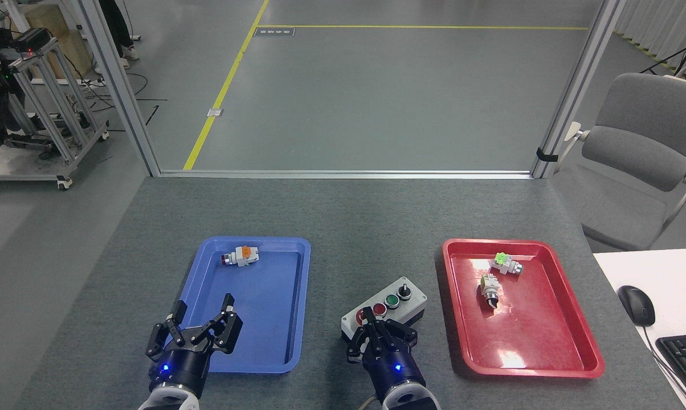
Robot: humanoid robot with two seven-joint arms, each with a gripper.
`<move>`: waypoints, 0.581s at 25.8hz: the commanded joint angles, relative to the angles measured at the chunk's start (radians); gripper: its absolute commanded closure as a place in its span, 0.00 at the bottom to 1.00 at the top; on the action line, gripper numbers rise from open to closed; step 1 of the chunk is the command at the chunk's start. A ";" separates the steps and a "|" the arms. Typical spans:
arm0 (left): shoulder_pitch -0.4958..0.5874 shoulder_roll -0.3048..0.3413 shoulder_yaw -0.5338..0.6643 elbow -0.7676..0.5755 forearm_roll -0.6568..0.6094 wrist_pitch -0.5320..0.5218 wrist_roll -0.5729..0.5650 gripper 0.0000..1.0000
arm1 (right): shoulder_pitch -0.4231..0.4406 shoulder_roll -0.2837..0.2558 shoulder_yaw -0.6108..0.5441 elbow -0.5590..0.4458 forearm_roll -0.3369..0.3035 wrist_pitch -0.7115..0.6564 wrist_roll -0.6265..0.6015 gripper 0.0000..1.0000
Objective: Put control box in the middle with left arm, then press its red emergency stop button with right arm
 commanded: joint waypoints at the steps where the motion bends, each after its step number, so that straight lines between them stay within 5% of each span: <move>1: 0.000 0.000 0.000 0.000 0.000 0.000 0.000 0.01 | 0.000 -0.003 -0.001 -0.045 -0.001 0.013 0.015 1.00; 8: 0.000 0.000 0.000 0.000 0.000 0.000 0.000 0.01 | 0.023 -0.021 -0.052 -0.206 -0.003 0.005 0.013 0.98; 10: 0.000 0.000 0.000 0.000 0.000 0.000 0.000 0.01 | 0.055 -0.053 -0.110 -0.246 -0.006 0.005 0.004 0.68; 15: 0.000 0.000 0.000 0.000 0.000 0.000 0.000 0.01 | 0.125 -0.104 -0.242 -0.280 -0.017 -0.005 -0.054 0.16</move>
